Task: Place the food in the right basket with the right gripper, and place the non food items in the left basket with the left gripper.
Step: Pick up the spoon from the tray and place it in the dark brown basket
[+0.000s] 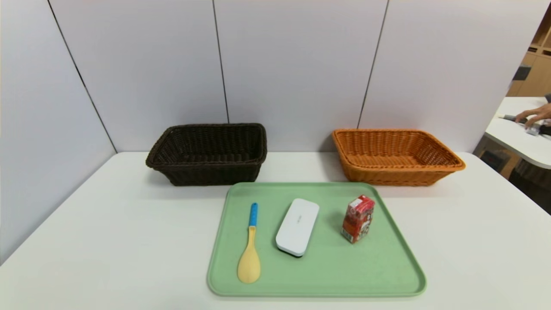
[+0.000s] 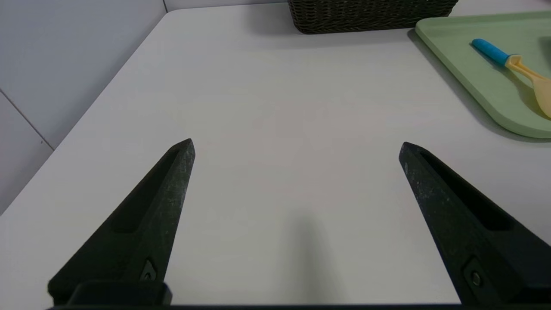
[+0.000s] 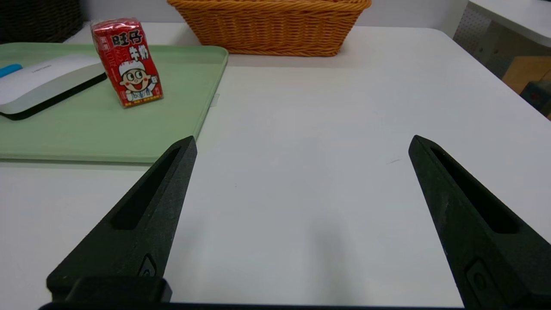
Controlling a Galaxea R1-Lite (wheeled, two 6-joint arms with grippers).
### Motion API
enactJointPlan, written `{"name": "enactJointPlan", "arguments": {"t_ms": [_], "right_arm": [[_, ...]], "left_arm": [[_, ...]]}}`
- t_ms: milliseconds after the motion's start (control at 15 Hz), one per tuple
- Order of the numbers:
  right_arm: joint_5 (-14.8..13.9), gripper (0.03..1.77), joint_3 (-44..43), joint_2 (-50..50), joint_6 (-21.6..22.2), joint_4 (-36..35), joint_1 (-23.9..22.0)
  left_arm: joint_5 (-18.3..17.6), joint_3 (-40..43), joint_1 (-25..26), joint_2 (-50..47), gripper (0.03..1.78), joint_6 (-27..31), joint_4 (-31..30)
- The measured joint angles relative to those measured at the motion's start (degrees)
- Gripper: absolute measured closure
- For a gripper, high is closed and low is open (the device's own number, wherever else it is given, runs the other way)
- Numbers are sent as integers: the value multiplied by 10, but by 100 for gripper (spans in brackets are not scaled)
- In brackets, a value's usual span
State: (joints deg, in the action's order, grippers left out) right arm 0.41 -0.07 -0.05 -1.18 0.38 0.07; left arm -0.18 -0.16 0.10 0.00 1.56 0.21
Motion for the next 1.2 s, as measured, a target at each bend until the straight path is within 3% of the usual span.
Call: {"name": "enactJointPlan", "arguments": {"t_ms": [267, 600, 1200], "right_arm": [[10, 10, -23, 1, -10, 25, 0], [29, 10, -138, 60, -2, 119, 2], [25, 10, -322, 362, -3, 198, 11]], "left_arm": [[-9, -47, 0, 2, 12, -3, 35], [-27, -123, 0, 36, 12, -4, 102], [-41, -333, 0, 329, 12, -41, 205]]}}
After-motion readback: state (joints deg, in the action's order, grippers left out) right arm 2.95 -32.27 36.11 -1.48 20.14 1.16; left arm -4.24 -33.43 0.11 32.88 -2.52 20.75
